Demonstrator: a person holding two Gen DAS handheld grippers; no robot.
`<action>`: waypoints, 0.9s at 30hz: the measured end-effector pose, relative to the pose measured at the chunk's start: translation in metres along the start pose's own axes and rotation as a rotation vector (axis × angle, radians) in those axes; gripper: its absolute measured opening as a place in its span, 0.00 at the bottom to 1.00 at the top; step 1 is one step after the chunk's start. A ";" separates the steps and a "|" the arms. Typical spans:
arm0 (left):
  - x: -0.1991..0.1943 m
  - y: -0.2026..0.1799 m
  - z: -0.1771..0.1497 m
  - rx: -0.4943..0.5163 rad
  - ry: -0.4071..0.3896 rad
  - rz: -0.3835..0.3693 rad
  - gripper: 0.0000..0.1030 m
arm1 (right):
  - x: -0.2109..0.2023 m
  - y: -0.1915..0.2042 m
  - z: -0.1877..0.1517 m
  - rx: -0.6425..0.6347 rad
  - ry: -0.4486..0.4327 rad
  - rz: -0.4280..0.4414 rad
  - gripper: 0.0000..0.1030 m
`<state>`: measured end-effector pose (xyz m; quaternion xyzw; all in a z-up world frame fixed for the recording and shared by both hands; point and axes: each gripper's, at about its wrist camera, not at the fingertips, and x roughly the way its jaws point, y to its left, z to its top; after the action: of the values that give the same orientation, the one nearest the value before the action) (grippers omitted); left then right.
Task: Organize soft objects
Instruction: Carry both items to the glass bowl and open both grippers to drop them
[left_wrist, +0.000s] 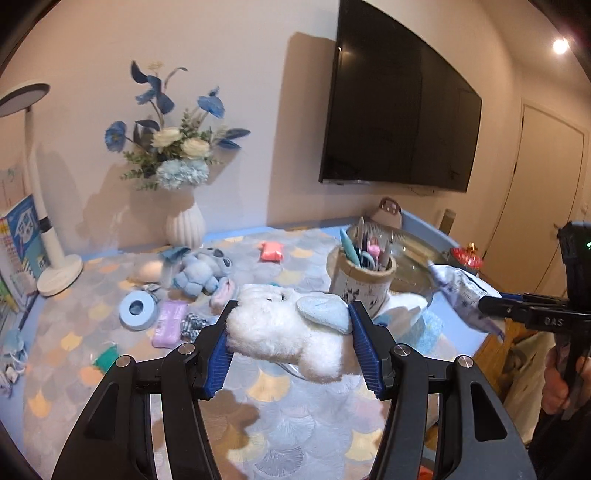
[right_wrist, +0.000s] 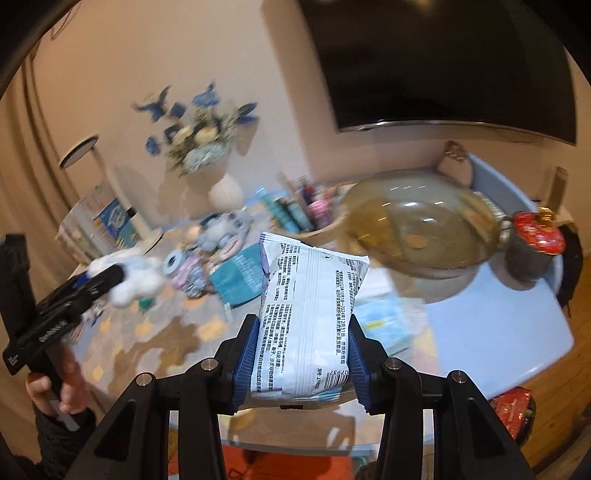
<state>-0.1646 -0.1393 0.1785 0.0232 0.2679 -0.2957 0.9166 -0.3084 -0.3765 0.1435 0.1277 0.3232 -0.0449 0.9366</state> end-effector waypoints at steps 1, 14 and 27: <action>-0.002 -0.001 0.001 -0.003 -0.008 -0.007 0.54 | -0.005 -0.006 0.002 0.011 -0.015 -0.015 0.43; 0.091 -0.130 0.055 0.123 0.065 -0.297 0.54 | -0.015 -0.090 0.024 0.231 -0.098 -0.141 0.43; 0.233 -0.169 0.095 -0.008 0.183 -0.340 0.55 | 0.052 -0.161 0.093 0.377 -0.115 -0.241 0.43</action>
<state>-0.0541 -0.4206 0.1623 0.0007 0.3512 -0.4422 0.8253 -0.2387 -0.5569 0.1481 0.2582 0.2680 -0.2233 0.9009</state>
